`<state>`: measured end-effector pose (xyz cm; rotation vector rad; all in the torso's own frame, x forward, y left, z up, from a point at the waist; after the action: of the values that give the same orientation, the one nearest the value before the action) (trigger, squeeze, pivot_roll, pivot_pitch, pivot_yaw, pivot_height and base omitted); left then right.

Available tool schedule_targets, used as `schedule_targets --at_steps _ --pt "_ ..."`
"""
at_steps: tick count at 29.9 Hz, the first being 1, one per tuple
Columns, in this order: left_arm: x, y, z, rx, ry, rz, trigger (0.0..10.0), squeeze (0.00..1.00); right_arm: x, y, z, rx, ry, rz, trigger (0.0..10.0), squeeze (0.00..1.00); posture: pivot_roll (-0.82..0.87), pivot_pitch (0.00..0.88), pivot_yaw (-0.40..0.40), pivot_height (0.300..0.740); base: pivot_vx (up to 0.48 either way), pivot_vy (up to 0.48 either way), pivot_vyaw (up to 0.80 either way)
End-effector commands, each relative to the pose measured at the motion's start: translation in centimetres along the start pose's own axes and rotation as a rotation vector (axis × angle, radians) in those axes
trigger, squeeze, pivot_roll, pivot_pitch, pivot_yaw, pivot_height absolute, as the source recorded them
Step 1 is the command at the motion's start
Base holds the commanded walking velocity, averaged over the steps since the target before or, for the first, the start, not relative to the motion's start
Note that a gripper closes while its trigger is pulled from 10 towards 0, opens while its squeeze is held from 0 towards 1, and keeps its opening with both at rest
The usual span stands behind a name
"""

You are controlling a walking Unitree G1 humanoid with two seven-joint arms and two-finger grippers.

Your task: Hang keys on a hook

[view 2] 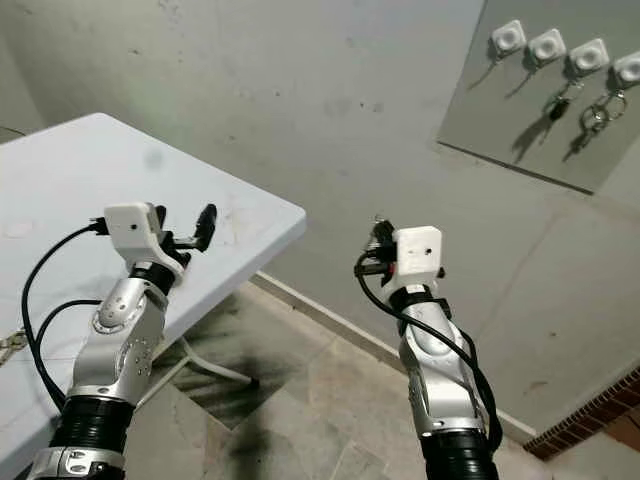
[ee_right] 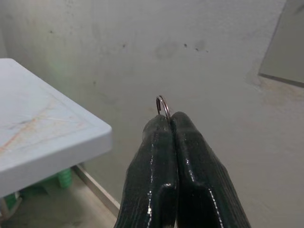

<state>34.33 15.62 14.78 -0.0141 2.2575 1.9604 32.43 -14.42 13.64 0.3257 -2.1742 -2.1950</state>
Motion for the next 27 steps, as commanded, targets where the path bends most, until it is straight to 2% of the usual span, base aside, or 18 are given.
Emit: schedule_targets --at_steps 1,21,27 --pt "-0.21 0.27 -0.45 -0.012 -0.014 -0.008 10.0 0.0 -0.11 0.47 -0.25 0.002 -0.004 -0.016 10.0 0.0 0.0 0.0 -0.014 0.74 0.0 0.0 -0.6" --pt "-0.09 0.26 -0.73 -0.016 -0.034 -0.016 10.0 0.0 0.06 0.33 -0.14 0.003 0.002 -0.015 10.0 0.0 0.0 0.0 -0.014 0.74 0.0 0.0 -0.6" --pt "0.01 0.27 -0.85 -0.025 -0.043 -0.02 10.0 0.0 0.25 0.38 0.08 -0.004 0.026 -0.026 10.0 0.0 0.0 0.0 -0.016 0.736 0.0 0.0 -0.08"
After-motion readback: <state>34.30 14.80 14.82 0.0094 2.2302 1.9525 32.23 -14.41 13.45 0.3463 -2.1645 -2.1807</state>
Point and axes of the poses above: a point about 5 cm out from each wrist's last joint towards the gripper, its own x axis pointing back from the gripper into the wrist, its own y axis along the axis of the wrist's last joint, z = x × y, the point moved 1 cm from there along -x, pointing out of the wrist towards the gripper, and after that the axes turned 2 degrees about -x, right-handed, at the moved point
